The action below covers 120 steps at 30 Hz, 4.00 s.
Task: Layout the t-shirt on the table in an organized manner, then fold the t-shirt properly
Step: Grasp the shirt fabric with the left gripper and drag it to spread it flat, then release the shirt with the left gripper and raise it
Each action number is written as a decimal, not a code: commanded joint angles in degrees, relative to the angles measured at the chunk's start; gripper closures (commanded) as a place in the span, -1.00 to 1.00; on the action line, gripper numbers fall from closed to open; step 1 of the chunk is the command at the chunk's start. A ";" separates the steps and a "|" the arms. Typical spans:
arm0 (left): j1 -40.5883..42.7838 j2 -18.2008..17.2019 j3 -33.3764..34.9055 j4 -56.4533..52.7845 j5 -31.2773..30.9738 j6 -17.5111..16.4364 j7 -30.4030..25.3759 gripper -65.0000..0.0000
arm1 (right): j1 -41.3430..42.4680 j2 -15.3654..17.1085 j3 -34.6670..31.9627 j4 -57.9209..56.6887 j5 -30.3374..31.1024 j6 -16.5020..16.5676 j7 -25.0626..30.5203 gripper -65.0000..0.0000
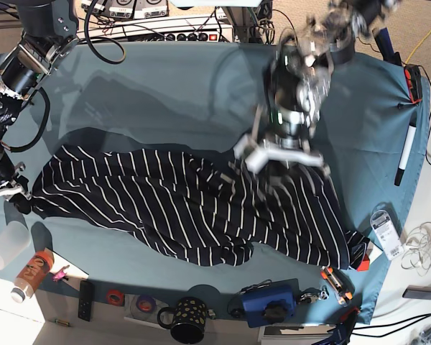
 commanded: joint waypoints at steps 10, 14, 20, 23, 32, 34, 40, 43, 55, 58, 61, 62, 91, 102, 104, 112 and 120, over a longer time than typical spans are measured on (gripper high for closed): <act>7.69 -10.12 -16.22 1.40 2.45 -0.90 -2.51 1.00 | 1.38 2.58 0.17 0.98 1.18 0.39 0.98 1.00; 9.90 -14.10 -23.34 1.38 -5.16 -2.21 -7.08 1.00 | 1.38 2.54 0.17 0.98 1.20 0.37 0.94 1.00; 10.29 -14.95 -27.93 1.36 -16.83 -10.67 -21.53 0.85 | 1.38 2.54 0.17 0.98 1.20 0.39 0.68 1.00; 10.05 -14.95 -27.91 1.33 -16.83 -7.91 -23.93 0.33 | 1.38 2.54 0.17 0.98 1.20 0.39 0.22 1.00; 10.78 -14.97 -27.91 1.33 -17.99 -1.07 -7.82 0.17 | 1.27 2.54 0.17 0.98 1.18 0.39 -0.22 1.00; 12.61 -14.95 -27.91 1.33 -21.59 -4.35 -8.26 0.17 | 1.27 2.51 0.17 0.98 1.16 0.39 -0.22 1.00; 18.58 -14.95 -27.91 0.26 -23.74 -11.37 -17.03 0.17 | 1.25 2.54 0.17 0.98 0.09 0.39 -0.26 1.00; 18.16 -14.95 -27.91 -2.67 -20.81 -11.02 -20.76 0.17 | 1.25 2.54 0.17 0.98 -0.09 0.39 -0.52 1.00; 14.25 -14.95 -27.91 -17.00 -20.41 -11.50 -23.34 0.17 | 1.25 2.51 0.17 0.98 -0.04 0.39 -0.66 1.00; 14.21 -14.95 -27.91 -17.03 -20.41 -13.31 -25.81 0.17 | 1.25 2.51 0.17 0.98 -0.07 0.39 -0.63 1.00; 14.21 -14.95 -27.91 -17.03 -20.44 -14.32 -27.96 0.17 | 1.25 2.51 0.17 0.98 -0.07 0.39 -0.66 1.00; 14.16 -14.93 -27.91 -17.03 -20.44 -14.19 -28.83 0.17 | 1.25 2.54 0.17 0.98 -0.04 0.37 -0.63 1.00; 7.78 -12.94 -27.91 -20.83 -29.55 -6.97 -16.26 1.00 | 1.27 3.41 0.22 0.98 18.36 8.35 -9.53 0.55; 16.33 -12.90 -27.91 3.34 -26.73 -4.22 -7.19 1.00 | 1.36 5.60 15.96 0.98 31.67 8.71 -22.21 0.55; 18.62 -12.90 -27.91 7.04 -25.31 -4.09 -7.17 1.00 | -0.52 7.10 16.46 0.98 32.83 8.71 -24.41 0.55; 26.10 -12.79 -27.91 9.77 -21.07 -1.84 -7.21 1.00 | -12.09 8.02 16.20 0.98 33.11 8.71 -24.98 0.55; 28.89 -7.80 -27.91 9.77 -21.11 -1.88 -7.21 1.00 | -21.05 2.47 11.52 0.98 32.92 8.71 -24.98 0.55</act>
